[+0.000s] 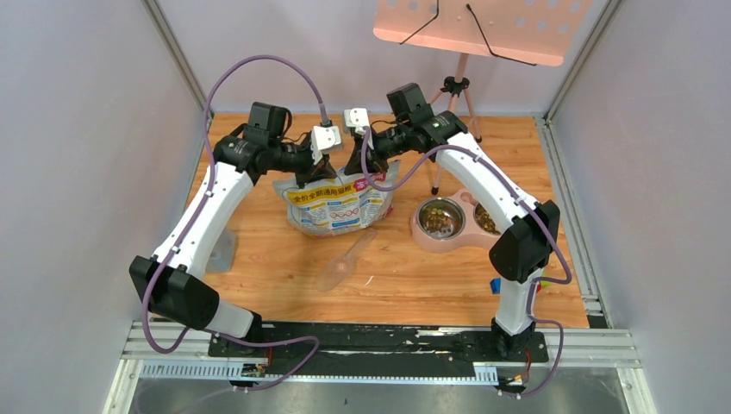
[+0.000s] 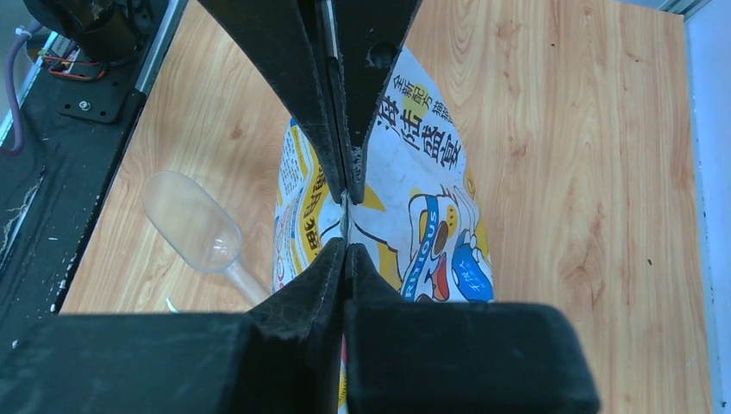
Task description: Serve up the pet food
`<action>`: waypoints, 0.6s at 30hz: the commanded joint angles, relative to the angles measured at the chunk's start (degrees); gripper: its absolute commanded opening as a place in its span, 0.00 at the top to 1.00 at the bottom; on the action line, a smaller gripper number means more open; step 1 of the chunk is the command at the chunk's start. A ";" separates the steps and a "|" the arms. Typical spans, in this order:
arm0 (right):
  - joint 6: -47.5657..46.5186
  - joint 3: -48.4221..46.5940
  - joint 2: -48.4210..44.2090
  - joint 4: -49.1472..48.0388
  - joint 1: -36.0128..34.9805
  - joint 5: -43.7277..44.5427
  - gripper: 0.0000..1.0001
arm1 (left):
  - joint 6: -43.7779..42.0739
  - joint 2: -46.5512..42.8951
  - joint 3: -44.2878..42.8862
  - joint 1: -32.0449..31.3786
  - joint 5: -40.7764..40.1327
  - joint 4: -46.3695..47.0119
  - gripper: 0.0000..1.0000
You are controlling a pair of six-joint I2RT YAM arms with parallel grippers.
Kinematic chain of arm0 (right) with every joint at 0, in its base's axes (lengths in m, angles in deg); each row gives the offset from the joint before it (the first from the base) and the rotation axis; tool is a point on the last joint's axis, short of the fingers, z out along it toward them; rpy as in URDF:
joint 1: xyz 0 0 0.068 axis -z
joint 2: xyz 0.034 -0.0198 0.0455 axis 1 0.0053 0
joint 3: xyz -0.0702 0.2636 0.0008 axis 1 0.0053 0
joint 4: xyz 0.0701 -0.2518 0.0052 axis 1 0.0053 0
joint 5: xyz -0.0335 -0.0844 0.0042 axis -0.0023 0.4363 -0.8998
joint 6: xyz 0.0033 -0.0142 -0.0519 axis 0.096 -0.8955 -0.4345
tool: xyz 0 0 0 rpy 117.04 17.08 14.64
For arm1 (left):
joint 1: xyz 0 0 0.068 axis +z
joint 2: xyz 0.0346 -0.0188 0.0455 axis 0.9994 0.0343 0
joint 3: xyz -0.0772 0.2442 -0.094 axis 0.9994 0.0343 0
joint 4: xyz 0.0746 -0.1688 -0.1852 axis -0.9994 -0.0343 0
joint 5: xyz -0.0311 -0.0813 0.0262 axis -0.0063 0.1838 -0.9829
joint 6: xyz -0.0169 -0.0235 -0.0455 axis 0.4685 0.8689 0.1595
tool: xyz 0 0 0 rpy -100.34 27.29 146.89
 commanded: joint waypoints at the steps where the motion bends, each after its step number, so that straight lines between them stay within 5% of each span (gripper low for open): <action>1: 1.61 1.02 -1.14 -1.57 -0.48 -0.78 1.00 | 1.20 0.21 -1.95 -0.29 2.66 4.31 1.00; 4: 0.49 3.06 -2.06 -1.44 -0.48 -0.03 0.73 | 0.77 0.02 -1.95 -0.29 2.43 4.27 1.00; 6: -1.02 4.47 -2.58 -1.44 -0.47 1.12 0.71 | 0.78 -0.05 -1.95 -0.29 2.36 4.27 1.00; 8: -1.93 5.19 -2.87 -1.43 -0.38 2.17 0.75 | 0.78 -0.09 -1.95 -0.29 2.28 4.23 1.00; 11: -2.44 5.09 -2.79 -1.52 -0.18 2.15 1.00 | 0.85 -0.24 -1.68 -0.29 2.16 4.44 1.00; 15: -0.54 3.61 -1.98 -1.57 0.32 0.58 1.00 | 2.09 -0.48 -0.89 -0.29 2.36 5.47 0.99; 18: 0.62 2.77 -1.48 -1.66 0.31 -0.36 1.00 | 5.48 -1.00 0.46 -0.38 5.15 9.06 0.71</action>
